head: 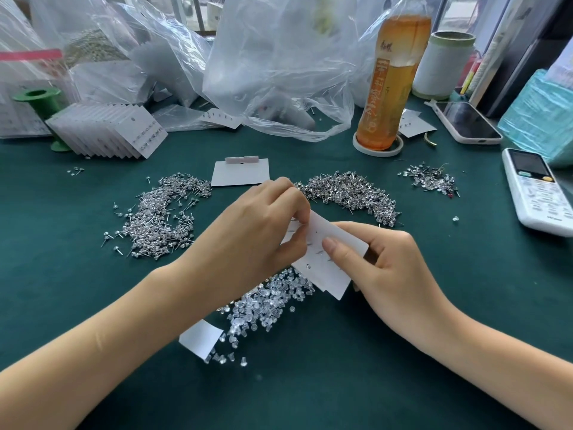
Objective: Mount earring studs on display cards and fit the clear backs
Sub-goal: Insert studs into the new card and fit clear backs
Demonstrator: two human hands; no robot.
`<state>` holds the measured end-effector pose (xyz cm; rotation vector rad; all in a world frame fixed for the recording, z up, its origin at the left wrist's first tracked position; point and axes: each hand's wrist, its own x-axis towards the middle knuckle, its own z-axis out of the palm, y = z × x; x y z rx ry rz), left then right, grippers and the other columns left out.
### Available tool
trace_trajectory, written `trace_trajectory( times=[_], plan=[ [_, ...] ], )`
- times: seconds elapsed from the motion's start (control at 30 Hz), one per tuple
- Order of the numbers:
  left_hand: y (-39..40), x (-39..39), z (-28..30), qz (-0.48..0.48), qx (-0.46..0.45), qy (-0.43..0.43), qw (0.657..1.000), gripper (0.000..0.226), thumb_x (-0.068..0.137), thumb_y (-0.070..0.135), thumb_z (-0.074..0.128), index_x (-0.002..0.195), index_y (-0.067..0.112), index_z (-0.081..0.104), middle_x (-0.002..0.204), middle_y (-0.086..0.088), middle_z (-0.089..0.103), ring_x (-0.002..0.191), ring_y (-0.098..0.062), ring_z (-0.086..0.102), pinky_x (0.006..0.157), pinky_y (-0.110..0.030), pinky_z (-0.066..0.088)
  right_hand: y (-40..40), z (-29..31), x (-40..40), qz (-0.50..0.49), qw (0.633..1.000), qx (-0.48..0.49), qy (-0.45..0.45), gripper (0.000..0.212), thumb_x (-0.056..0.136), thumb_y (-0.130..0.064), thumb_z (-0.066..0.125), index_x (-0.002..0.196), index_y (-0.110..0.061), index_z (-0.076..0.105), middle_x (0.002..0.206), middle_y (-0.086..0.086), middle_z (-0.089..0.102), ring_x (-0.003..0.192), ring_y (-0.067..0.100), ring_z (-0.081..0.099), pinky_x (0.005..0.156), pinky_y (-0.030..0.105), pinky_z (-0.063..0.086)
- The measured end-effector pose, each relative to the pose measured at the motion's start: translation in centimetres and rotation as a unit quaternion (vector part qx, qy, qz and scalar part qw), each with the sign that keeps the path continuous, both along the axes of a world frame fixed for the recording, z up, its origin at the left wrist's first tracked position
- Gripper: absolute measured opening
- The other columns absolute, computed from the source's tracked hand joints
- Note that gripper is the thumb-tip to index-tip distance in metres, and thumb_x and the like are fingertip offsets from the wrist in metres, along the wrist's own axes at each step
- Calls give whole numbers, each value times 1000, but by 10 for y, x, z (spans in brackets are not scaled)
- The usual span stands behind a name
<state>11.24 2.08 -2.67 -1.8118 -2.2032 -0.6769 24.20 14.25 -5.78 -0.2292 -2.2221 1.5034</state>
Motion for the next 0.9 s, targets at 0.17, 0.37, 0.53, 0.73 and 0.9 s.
trace_trajectory(
  times=[0.17, 0.37, 0.53, 0.73, 0.9],
  plan=[
    [1, -3, -1, -11, -22, 5, 1000, 11, 81, 2, 65, 87, 0, 57, 88, -9, 57, 79, -26, 56, 77, -36, 44, 0, -1, -2, -3, 1000, -18, -23, 18, 88, -34, 53, 95, -32, 69, 77, 33, 54, 51, 33, 43, 47, 47, 35],
    [1, -2, -1, -5, -29, -9, 1000, 13, 79, 2, 66, 87, 1, 56, 87, -8, 55, 78, -24, 54, 77, -30, 42, 1, -1, -1, 11, 999, -36, -17, 19, 89, -28, 52, 96, -33, 69, 80, 26, 61, 59, 38, 52, 52, 45, 42],
    [1, -2, -2, 0, -28, -31, 999, 12, 80, 3, 65, 87, 2, 55, 88, -6, 54, 78, -22, 52, 75, -24, 39, 2, -2, -2, 16, 999, -46, -17, 19, 89, -25, 51, 96, -30, 69, 79, 21, 64, 63, 21, 51, 52, 44, 40],
    [3, -2, -5, 1, -32, -72, 997, 10, 83, 9, 60, 89, 6, 53, 90, -3, 52, 80, -21, 53, 75, -28, 41, 2, -2, -2, 7, 999, -42, -24, 19, 88, -26, 51, 95, -29, 68, 80, 22, 63, 62, 20, 51, 54, 44, 43],
    [1, -3, -5, 6, -36, -101, 994, 11, 84, 16, 56, 91, 9, 52, 91, 1, 51, 80, -18, 51, 75, -25, 40, 3, -2, -1, 0, 998, -40, -39, 21, 88, -26, 50, 92, -14, 67, 81, 33, 55, 63, 19, 43, 55, 46, 42]
  ],
)
